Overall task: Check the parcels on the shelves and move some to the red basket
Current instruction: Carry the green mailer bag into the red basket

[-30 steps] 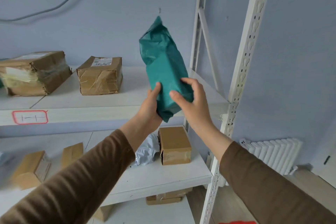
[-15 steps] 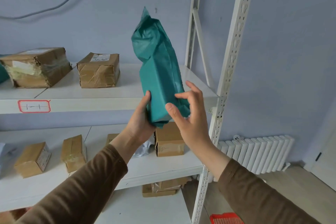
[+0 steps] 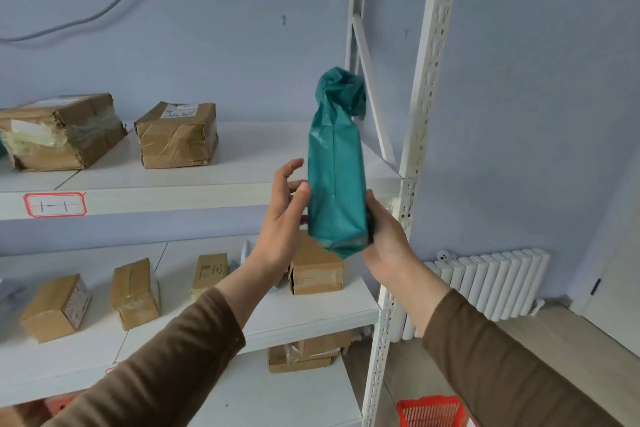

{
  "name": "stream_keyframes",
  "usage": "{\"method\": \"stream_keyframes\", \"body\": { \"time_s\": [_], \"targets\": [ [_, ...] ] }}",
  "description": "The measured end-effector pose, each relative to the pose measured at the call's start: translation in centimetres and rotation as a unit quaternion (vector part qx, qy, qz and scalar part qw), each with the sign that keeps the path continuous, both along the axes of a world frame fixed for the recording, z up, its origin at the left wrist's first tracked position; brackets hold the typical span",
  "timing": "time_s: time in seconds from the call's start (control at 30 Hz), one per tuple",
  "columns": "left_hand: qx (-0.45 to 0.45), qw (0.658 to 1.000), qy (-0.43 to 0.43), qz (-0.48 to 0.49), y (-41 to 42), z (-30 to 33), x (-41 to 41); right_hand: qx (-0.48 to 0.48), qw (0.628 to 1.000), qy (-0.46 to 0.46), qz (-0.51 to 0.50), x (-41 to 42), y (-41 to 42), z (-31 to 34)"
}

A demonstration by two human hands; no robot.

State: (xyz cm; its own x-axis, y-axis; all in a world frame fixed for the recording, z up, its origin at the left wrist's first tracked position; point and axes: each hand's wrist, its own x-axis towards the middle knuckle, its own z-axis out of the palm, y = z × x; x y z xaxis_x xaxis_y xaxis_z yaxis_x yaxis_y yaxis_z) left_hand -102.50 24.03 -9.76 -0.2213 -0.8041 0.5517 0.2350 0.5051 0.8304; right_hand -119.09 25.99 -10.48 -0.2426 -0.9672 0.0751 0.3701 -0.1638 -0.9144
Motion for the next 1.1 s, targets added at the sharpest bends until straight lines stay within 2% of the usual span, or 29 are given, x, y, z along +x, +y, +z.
{"method": "stream_keyframes", "body": {
  "time_s": [0.07, 0.17, 0.27, 0.33, 0.43, 0.57, 0.73, 0.93, 1.1],
  "targets": [
    [0.035, 0.999, 0.012, -0.014, -0.2, 0.4, 0.0, 0.030, 0.997, -0.060, 0.025, -0.1, 0.0, 0.3],
    [0.108, 0.994, -0.011, -0.012, -0.8, 0.3, -0.2, 0.011, 0.994, -0.094, 0.053, -0.1, -0.3, 0.2],
    [0.253, 0.957, 0.009, -0.142, 0.0, 0.7, -0.7, -0.028, 0.995, -0.079, 0.062, 0.0, -0.9, -0.2],
    [0.301, 0.932, 0.012, -0.203, 0.5, 0.8, -1.0, -0.043, 0.997, -0.051, 0.040, 0.1, -1.0, -0.1],
    [0.305, 0.929, 0.029, -0.210, 0.5, 0.4, -1.3, -0.026, 1.000, -0.010, -0.003, -0.9, -1.4, 0.2],
    [0.242, 0.961, -0.005, -0.133, -0.5, -0.2, -1.3, -0.046, 0.998, -0.006, 0.037, -3.0, -1.1, 0.3],
    [0.193, 0.980, -0.028, -0.038, -1.6, -1.2, -1.4, -0.059, 0.974, 0.201, 0.092, -3.4, -0.3, -0.1],
    [0.194, 0.979, -0.030, -0.056, -0.8, -2.3, -3.1, -0.065, 0.982, 0.155, 0.086, -4.3, 1.0, -2.0],
    [0.204, 0.972, -0.069, -0.097, -0.5, -4.5, -4.7, -0.054, 0.993, 0.096, 0.050, -6.7, 2.3, -4.6]
  ]
}}
